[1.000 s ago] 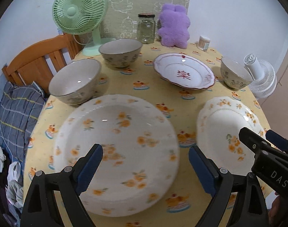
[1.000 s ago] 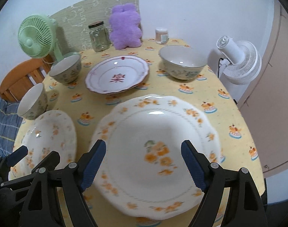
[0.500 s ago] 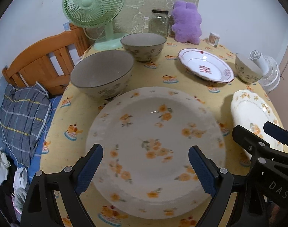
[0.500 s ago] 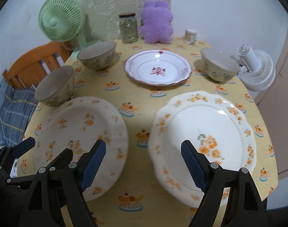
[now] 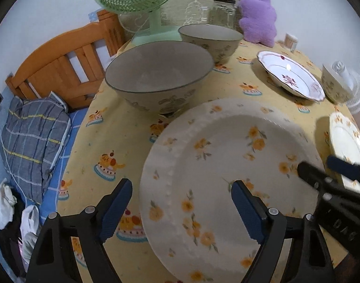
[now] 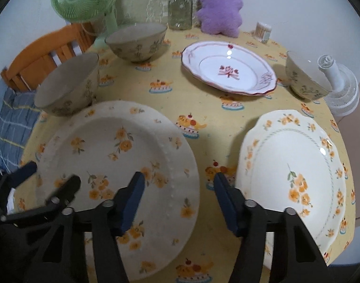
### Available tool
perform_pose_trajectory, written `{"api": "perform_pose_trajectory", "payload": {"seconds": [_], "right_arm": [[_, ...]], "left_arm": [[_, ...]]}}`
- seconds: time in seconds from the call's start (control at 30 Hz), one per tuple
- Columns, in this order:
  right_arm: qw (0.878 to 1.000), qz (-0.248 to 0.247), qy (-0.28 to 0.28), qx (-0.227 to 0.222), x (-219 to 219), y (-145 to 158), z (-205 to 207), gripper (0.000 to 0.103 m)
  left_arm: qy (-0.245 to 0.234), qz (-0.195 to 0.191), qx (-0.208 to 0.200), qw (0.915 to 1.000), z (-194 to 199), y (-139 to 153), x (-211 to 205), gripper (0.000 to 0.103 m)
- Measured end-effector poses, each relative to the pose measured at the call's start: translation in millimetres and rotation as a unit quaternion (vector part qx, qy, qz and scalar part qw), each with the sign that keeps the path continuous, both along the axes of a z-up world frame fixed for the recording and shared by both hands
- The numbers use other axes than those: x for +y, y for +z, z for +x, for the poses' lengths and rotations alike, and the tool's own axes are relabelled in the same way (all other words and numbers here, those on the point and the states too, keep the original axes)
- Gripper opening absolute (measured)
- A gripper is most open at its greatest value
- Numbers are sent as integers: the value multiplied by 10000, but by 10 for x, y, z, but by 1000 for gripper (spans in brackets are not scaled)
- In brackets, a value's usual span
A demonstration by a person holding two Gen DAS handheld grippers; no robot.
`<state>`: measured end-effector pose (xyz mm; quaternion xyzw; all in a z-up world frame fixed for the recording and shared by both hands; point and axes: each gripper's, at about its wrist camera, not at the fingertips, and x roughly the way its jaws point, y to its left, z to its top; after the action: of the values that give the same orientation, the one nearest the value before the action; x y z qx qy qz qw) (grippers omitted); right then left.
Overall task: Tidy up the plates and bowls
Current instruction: 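Grip the dotted-rim floral plate with both tools and lift it, then carry the dotted-rim plate over and lower it onto the scalloped plate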
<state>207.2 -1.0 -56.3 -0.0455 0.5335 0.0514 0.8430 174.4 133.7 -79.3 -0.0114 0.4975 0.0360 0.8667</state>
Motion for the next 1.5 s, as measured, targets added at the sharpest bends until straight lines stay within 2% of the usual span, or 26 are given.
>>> {"api": "perform_pose_trajectory", "payload": {"seconds": [0.3, 0.67, 1.03, 1.3, 1.5], "right_arm": [[9996, 3, 69, 269, 92, -166, 149, 58], [9995, 3, 55, 310, 88, -180, 217, 56], [9983, 40, 13, 573, -8, -159, -73, 55], [9980, -77, 9, 631, 5, -158, -169, 55], [9976, -150, 1, 677, 49, -176, -123, 59]], "left_arm": [[81, 37, 185, 9998, 190, -101, 81, 78], [-104, -10, 308, 9995, 175, -111, -23, 78], [-222, 2, 587, 9980, -96, -94, -68, 77], [-309, -1, 680, 9972, -39, -96, -72, 76], [-361, -7, 723, 9967, -22, -100, -71, 76]]}}
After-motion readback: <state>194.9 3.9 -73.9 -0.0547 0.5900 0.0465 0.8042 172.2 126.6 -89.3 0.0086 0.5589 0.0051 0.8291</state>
